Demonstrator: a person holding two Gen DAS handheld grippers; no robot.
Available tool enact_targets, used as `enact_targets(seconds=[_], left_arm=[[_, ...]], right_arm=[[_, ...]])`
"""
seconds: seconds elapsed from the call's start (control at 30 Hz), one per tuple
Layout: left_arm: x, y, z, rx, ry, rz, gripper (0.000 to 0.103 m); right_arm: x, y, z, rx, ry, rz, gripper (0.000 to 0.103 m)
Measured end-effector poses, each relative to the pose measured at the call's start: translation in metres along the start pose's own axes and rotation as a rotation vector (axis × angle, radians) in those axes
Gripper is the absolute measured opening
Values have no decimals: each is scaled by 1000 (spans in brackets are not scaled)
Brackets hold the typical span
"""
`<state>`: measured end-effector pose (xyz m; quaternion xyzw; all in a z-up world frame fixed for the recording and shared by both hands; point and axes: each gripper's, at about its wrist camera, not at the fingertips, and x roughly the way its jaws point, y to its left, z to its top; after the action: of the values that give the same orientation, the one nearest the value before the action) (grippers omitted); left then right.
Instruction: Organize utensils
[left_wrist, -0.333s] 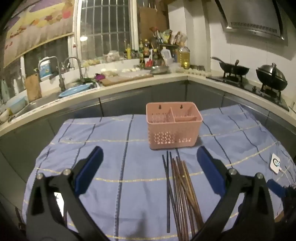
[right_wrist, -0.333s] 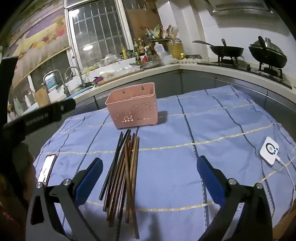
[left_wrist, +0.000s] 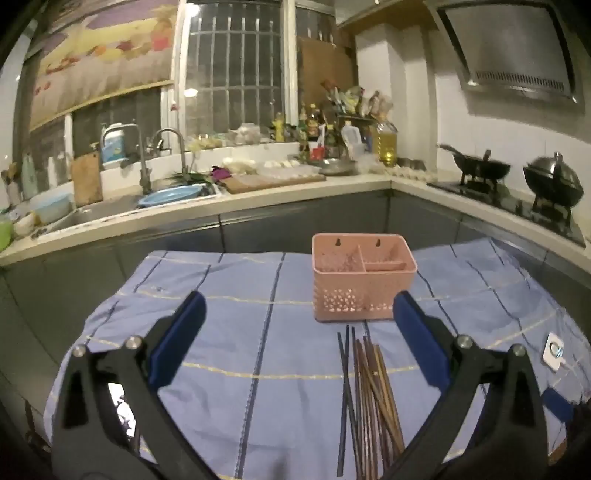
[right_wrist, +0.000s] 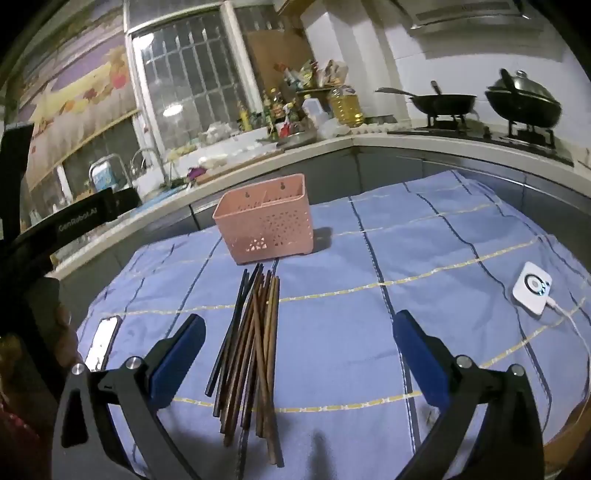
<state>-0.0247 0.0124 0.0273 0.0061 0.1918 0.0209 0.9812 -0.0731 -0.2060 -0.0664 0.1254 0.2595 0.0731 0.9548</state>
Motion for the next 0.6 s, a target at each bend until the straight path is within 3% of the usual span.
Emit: enact_targets(seconds=[0.23,0.43,0.6], left_arm=[[-9,-1,10,46,19,1,97],[-1,-7,2,82,42,20,97],[2,-5,-1,76,60,30,97]], right_arm=[[1,-6,-8,81,38,23,100],[8,6,-9,36,78,54,100],[8,6,7,10,33,24,100]])
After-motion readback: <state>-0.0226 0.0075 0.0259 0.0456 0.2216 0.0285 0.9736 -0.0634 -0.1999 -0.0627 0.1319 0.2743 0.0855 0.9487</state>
